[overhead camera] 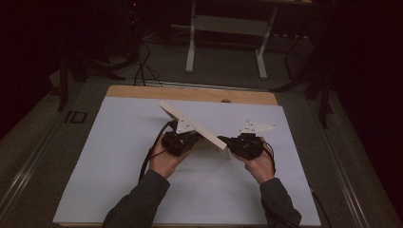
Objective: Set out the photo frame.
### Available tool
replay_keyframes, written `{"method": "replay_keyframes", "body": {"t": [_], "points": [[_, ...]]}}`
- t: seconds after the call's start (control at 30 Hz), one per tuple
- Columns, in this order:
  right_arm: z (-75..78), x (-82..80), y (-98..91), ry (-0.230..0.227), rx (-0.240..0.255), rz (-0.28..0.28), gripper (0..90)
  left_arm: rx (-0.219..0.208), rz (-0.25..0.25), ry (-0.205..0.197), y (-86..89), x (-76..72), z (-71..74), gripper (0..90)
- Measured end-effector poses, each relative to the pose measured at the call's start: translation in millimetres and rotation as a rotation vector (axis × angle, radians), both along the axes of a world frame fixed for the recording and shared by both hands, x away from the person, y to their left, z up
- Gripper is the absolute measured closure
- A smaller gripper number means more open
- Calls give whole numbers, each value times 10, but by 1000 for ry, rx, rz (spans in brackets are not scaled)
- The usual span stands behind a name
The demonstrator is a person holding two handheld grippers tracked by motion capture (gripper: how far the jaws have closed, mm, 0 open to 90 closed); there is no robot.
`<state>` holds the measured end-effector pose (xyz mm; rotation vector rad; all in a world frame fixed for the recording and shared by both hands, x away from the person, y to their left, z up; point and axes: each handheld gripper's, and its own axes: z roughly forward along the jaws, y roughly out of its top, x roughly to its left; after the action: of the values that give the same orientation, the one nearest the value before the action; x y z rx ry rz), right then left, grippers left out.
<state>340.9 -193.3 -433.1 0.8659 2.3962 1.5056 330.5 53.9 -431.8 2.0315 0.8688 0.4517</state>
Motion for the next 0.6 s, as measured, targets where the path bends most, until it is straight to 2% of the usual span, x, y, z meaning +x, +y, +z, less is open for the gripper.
{"method": "replay_keyframes", "body": {"t": [0.6], "points": [[31,-38,48,-15,-17,22,900,-1,2,11,19,48,-15,900]]}}
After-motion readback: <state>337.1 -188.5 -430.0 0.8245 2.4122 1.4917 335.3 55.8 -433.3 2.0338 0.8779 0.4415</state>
